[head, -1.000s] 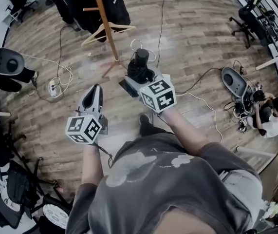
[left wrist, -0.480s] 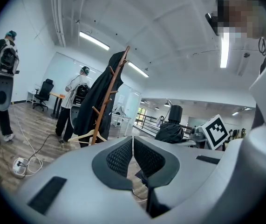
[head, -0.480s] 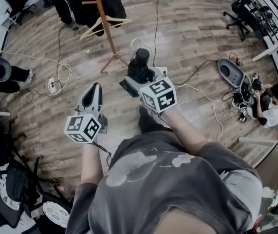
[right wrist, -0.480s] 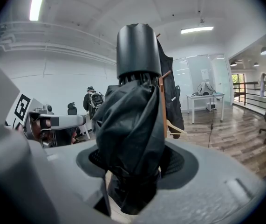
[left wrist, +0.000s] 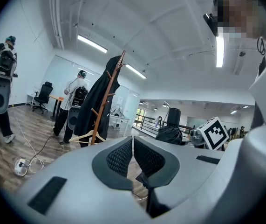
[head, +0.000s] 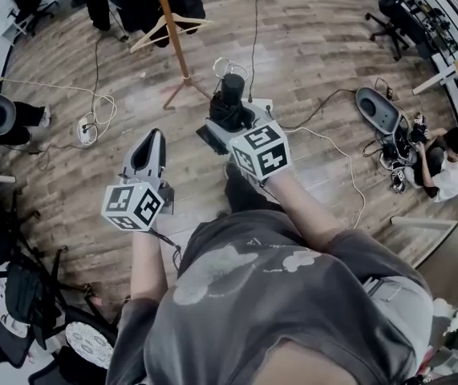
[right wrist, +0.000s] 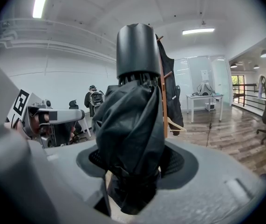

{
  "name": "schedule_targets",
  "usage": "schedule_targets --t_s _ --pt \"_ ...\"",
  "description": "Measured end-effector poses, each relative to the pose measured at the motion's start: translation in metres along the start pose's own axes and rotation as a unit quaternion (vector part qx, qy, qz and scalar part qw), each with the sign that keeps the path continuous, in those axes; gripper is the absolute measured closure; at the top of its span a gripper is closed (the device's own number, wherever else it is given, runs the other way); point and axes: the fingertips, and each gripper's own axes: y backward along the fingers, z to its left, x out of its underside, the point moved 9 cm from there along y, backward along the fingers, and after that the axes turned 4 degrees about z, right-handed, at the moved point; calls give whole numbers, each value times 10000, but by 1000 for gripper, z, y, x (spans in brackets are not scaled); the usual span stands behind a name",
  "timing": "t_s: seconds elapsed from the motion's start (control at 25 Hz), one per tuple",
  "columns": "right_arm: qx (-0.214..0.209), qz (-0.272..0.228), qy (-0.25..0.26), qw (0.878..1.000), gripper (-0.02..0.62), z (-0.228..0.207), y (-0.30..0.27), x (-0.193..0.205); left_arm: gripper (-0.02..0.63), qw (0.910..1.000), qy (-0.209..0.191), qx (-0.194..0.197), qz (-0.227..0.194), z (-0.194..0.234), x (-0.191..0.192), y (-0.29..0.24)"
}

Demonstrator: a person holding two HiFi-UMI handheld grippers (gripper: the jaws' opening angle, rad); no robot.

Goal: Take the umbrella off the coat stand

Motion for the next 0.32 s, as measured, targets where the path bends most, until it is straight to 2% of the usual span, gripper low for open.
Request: schedule_targets --t_s 0.32 --pt "-3 99 43 9999 333 2 10 14 598 10000 8 -20 36 -12 10 6"
